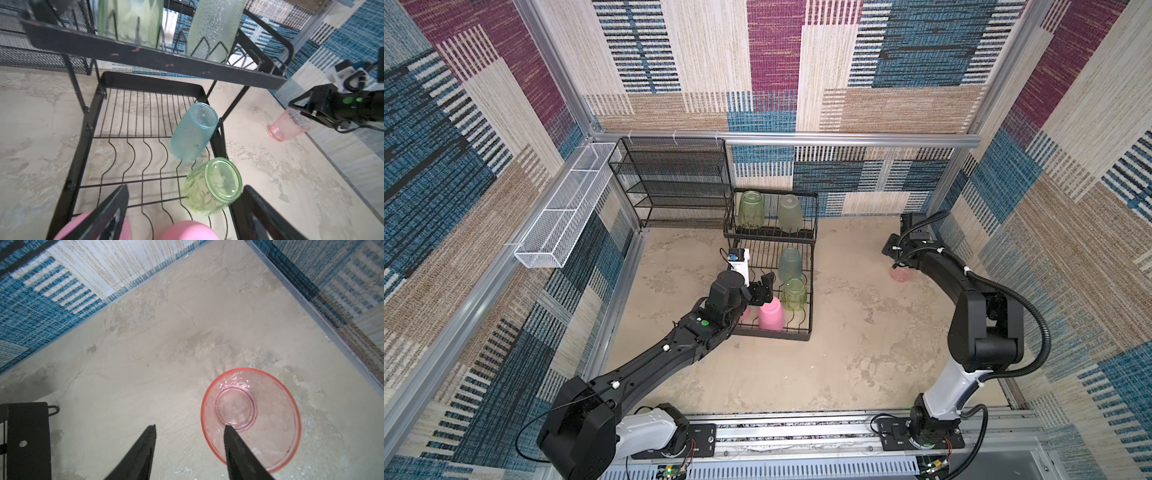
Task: Load the cups into the dish rack
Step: 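Move the right gripper over the pale pink cup and grasp its rim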
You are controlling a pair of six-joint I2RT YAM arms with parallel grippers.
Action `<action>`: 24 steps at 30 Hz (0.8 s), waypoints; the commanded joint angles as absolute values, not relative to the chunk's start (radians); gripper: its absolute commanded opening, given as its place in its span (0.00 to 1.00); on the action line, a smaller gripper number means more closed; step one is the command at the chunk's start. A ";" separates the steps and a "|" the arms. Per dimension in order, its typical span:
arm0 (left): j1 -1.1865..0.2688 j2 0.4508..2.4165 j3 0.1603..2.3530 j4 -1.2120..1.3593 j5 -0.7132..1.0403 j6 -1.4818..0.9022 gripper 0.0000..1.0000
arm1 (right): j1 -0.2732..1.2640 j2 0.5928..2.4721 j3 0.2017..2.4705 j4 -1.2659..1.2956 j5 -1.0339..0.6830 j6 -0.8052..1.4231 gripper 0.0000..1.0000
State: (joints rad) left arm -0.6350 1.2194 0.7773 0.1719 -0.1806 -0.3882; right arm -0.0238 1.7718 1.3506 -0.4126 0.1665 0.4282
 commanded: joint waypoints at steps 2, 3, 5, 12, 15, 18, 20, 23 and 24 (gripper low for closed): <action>-0.634 1.212 0.764 0.240 -0.108 -0.343 0.88 | -0.028 1.789 1.368 -0.424 0.182 0.423 0.54; -0.635 1.207 0.760 0.247 -0.102 -0.338 0.88 | -0.029 1.795 1.372 -0.427 0.184 0.422 0.53; -0.634 1.199 0.750 0.260 -0.089 -0.329 0.88 | -0.030 1.808 1.378 -0.428 0.186 0.419 0.52; -0.635 1.199 0.746 0.263 -0.077 -0.326 0.88 | -0.032 1.854 1.396 -0.435 0.215 0.405 0.48; -0.636 1.196 0.751 0.250 -0.087 -0.331 0.88 | -0.036 1.878 1.416 -0.444 0.215 0.399 0.44; -0.636 1.192 0.758 0.239 -0.090 -0.330 0.88 | -0.037 1.901 1.438 -0.452 0.204 0.392 0.42; -0.636 1.193 0.762 0.234 -0.092 -0.329 0.88 | -0.037 1.915 1.448 -0.459 0.200 0.388 0.38; -0.637 1.192 0.762 0.231 -0.095 -0.329 0.88 | -0.038 1.928 1.446 -0.460 0.193 0.388 0.36; -0.636 1.192 0.763 0.229 -0.096 -0.330 0.88 | -0.038 1.930 1.445 -0.459 0.192 0.387 0.36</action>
State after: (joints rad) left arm -0.6369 1.1954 0.7559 0.2276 -0.0967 -0.3515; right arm -0.0368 1.9228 1.4399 -0.4473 0.1909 0.3946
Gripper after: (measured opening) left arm 0.877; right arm 0.364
